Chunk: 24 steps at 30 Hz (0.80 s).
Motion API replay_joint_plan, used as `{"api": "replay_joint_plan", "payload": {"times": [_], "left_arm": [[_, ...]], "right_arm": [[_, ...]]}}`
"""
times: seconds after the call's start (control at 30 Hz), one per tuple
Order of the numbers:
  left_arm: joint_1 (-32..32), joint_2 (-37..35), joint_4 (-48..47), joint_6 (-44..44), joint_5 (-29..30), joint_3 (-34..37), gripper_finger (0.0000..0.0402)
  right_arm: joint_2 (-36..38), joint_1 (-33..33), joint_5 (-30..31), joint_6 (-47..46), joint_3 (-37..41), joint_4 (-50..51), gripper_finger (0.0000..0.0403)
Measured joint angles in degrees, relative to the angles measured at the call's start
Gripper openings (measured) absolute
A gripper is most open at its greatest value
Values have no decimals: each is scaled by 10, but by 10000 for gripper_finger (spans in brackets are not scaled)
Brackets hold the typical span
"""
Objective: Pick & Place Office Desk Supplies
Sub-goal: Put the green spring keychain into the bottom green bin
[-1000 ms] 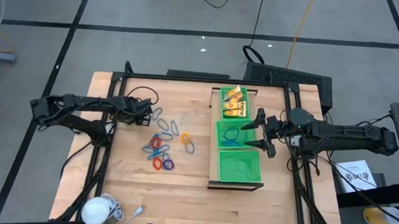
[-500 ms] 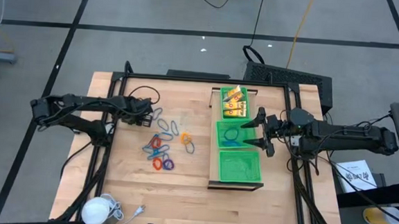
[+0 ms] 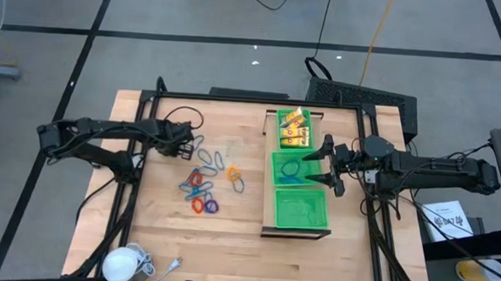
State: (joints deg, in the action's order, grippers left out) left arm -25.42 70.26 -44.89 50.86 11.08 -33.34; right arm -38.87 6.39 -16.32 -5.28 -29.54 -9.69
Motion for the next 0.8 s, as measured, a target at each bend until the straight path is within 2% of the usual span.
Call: {"api": "replay_joint_plan", "payload": {"times": [0.23,0.33,0.47,0.67,0.8], "left_arm": [[65,-51,36,-47,25,-102,6],[98,-63,111,-88,37,-139,12],[142,-67,210,-170,32,-168,5],[191,-64,400,-285,-37,-181,14],[214,-58,494,-329,-84,-183,5]], "right_arm": [[-1,0,48,9,0,-5,267],[-12,0,76,17,0,-23,267],[-38,-1,74,15,0,-70,267],[-99,-1,71,15,0,-176,267],[-141,-2,53,15,0,-262,267]]}}
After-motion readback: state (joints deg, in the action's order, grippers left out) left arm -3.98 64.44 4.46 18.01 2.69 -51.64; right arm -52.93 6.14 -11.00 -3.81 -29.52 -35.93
